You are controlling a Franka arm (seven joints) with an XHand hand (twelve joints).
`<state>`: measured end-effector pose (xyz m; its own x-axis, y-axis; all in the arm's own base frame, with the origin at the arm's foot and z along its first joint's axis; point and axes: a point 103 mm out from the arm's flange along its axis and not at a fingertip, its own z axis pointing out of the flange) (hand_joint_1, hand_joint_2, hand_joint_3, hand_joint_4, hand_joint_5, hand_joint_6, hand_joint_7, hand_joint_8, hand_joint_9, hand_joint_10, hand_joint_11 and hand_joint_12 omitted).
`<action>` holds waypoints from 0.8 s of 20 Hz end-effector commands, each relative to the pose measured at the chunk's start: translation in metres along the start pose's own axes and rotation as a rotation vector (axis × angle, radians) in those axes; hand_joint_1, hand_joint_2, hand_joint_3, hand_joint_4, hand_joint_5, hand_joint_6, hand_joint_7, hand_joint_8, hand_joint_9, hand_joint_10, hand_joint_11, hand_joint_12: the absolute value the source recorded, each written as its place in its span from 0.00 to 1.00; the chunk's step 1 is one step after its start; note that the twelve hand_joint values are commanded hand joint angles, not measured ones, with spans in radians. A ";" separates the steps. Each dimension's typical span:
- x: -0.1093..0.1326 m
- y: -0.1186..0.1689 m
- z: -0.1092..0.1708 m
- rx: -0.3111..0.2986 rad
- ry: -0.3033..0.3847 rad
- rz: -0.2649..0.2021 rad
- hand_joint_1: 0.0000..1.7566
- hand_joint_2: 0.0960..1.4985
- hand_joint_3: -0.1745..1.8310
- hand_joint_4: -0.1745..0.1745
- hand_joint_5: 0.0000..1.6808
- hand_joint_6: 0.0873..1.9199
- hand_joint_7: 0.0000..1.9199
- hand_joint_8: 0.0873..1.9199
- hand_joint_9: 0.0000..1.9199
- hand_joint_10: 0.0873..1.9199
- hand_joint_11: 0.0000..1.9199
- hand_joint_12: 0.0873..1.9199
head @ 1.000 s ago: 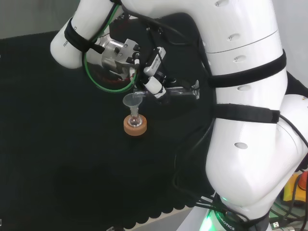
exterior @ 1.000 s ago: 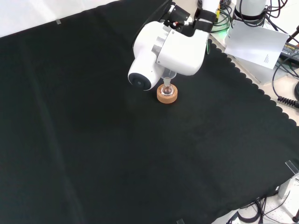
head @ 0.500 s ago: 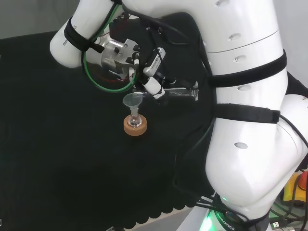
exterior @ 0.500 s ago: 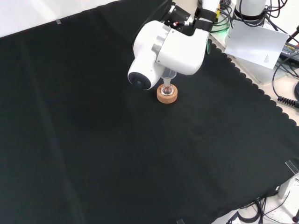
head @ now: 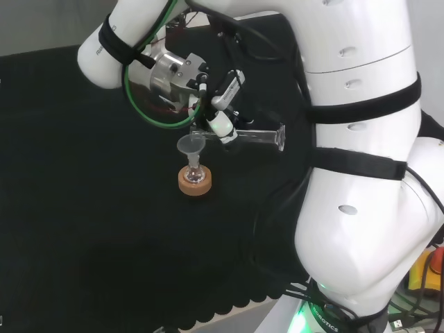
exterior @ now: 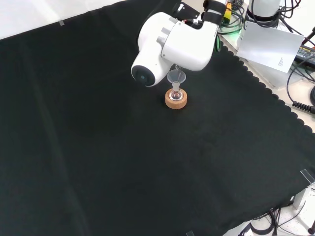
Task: Pour the water from the graduated cylinder into the round-bottom flask.
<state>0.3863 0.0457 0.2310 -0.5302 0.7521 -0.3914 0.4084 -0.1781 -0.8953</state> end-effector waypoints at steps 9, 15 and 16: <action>-0.036 -0.003 0.035 -0.263 0.101 -0.110 0.72 0.72 0.09 0.00 0.58 0.51 0.52 0.50 0.74 0.00 0.64 0.36; -0.048 -0.006 0.040 -0.445 0.217 -0.218 0.72 0.73 0.09 0.00 0.58 0.51 0.52 0.50 0.74 0.00 0.64 0.36; -0.048 -0.006 0.039 -0.468 0.219 -0.218 0.72 0.73 0.09 0.00 0.58 0.51 0.52 0.50 0.74 0.00 0.64 0.36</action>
<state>0.3810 -0.0017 0.2450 -0.5037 0.8357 -0.2189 0.5503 0.1151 -0.8270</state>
